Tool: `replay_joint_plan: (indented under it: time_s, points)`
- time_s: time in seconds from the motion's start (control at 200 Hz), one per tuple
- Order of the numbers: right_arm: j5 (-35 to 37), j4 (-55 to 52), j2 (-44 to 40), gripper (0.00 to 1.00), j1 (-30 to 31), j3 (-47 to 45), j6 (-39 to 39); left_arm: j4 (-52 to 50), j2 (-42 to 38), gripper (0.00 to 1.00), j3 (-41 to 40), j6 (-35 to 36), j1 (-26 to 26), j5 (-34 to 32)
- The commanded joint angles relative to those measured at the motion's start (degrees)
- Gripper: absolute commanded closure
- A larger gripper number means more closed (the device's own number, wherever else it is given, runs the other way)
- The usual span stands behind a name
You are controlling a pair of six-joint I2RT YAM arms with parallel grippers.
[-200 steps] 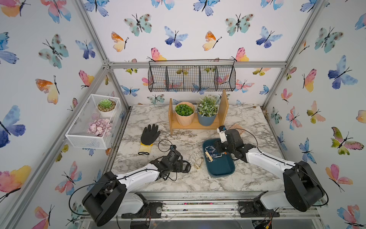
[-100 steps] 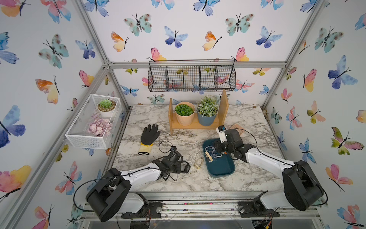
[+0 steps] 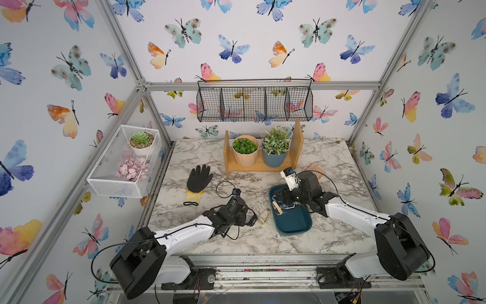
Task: Put the watch into the storage box
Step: Pick up the watch at the center of the board.
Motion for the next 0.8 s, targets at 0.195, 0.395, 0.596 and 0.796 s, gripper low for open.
replay_joint_plan:
  time_s: [0.195,0.395,0.596,0.796]
  points:
    - [-5.7,1.8,0.1,0.49,6.6,1.5,-6.5,-2.0,4.0,1.0,6.3,4.0,-2.6,-4.1]
    - [-3.1,1.2,2.8,0.49,9.9,3.4,-7.3,-1.0,3.6,1.0,6.9,3.9,-2.7,-2.9]
    - [-1.1,0.3,5.5,0.5,12.0,4.8,-8.0,-1.0,3.3,1.0,7.3,3.9,-2.7,-2.8]
    - [0.7,0.3,8.5,0.53,13.1,6.8,-7.3,-0.6,2.6,1.0,7.4,3.7,-2.7,-2.6]
